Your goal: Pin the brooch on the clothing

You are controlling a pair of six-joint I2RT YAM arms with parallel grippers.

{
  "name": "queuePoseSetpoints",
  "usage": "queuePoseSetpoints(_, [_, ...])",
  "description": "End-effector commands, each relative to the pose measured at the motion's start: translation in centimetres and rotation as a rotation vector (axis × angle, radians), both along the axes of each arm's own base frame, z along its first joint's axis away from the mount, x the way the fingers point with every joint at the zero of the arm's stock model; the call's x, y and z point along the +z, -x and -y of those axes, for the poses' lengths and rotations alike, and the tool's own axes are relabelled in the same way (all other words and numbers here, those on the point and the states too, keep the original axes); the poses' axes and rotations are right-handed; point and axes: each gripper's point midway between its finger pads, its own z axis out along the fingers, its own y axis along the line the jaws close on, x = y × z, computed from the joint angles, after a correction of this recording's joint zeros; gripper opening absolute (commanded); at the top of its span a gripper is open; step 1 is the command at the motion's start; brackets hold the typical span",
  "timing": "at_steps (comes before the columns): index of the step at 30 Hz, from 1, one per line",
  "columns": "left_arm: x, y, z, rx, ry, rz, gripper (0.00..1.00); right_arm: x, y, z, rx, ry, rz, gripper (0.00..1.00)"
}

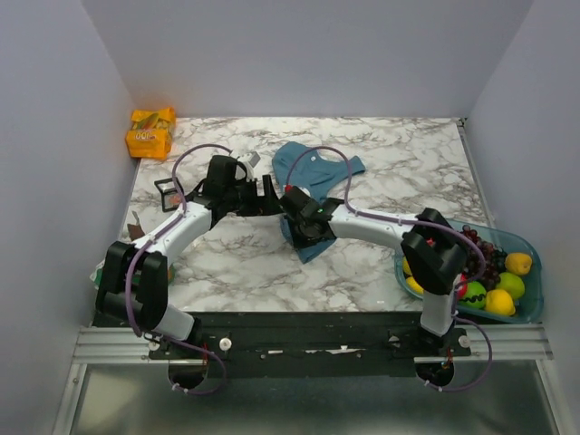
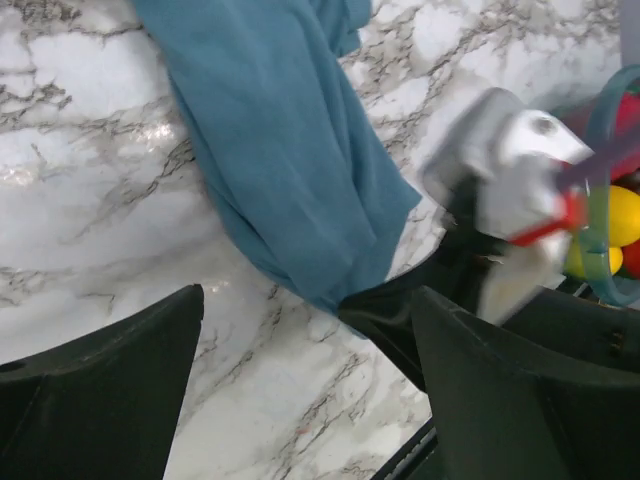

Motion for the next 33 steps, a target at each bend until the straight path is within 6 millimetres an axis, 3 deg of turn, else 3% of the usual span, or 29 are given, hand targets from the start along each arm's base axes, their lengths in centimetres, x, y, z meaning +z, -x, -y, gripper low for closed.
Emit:
queuePoseSetpoints(1, [-2.1,1.3,1.3,-0.028,-0.002,-0.082,0.92,4.8,0.2,-0.3,-0.071,-0.188,0.089,0.25])
queuePoseSetpoints(3, [-2.6,1.7,1.7,-0.036,-0.029,-0.080,0.92,4.9,0.9,0.7,-0.078,-0.197,0.102,0.34])
queuePoseSetpoints(5, [-3.2,2.4,2.4,-0.061,-0.051,-0.088,0.91,6.5,1.1,1.7,-0.092,-0.212,0.136,0.41])
queuePoseSetpoints(13, [-6.6,4.2,3.2,-0.118,-0.162,-0.164,0.68,7.8,3.3,6.1,-0.166,-0.220,0.176,0.43])
queuePoseSetpoints(18, [-7.6,5.0,3.9,-0.148,-0.181,-0.187,0.67,7.5,4.2,8.5,-0.205,-0.196,0.199,0.44])
queuePoseSetpoints(27, [-8.8,4.8,4.6,-0.159,-0.174,-0.218,0.58,6.9,4.8,9.6,-0.228,-0.182,0.198,0.45])
queuePoseSetpoints(33, [-8.4,4.1,5.3,-0.159,-0.153,-0.195,0.50,5.9,5.1,9.6,-0.224,-0.176,0.178,0.45])
